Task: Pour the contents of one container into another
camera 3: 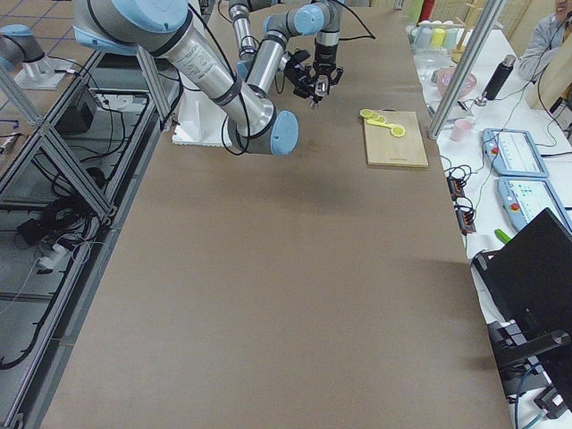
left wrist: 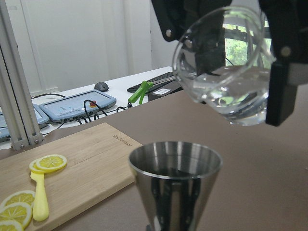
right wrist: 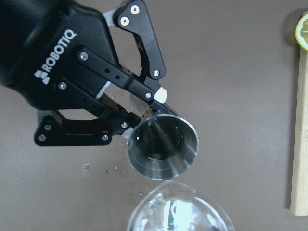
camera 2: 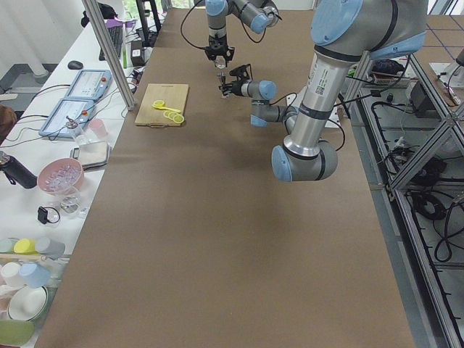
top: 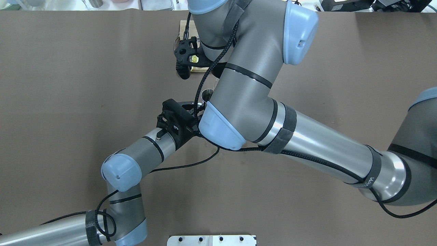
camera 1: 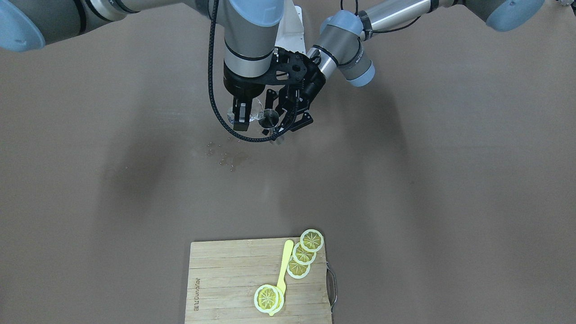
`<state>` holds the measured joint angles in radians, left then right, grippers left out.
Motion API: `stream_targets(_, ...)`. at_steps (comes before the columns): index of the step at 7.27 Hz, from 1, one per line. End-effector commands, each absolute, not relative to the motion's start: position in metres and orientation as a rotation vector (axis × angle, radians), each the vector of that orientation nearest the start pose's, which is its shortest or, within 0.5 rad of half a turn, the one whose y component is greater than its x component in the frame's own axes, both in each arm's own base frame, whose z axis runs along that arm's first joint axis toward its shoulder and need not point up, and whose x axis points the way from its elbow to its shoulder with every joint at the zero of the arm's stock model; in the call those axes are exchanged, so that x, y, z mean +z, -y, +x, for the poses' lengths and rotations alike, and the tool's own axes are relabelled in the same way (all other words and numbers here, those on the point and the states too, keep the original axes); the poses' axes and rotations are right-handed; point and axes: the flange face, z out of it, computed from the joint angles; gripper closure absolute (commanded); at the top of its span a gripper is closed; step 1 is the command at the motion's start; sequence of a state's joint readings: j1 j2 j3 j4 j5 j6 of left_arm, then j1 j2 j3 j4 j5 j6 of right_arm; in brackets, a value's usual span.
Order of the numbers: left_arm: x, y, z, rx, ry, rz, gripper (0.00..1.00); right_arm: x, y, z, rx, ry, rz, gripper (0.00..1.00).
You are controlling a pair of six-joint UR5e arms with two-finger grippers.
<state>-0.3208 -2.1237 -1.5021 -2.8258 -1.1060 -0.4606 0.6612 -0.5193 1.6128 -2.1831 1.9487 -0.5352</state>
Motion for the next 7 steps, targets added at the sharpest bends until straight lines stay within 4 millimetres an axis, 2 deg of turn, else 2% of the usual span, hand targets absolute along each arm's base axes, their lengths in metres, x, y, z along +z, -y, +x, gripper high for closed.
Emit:
stream_targets(1, 0.229, 0.371, 0.5527, 0.181, -1.054, 1.364, 1.0, 0.0552, 0.4961, -0.4788, -1.501, 0.477, 0.401, 1.0)
stream_targets(7, 0.2285, 0.3711, 0.553, 0.18, -1.055, 1.365, 1.0, 0.0565, 0.4993, -0.4817, -1.587, 0.397, 0.342, 1.0)
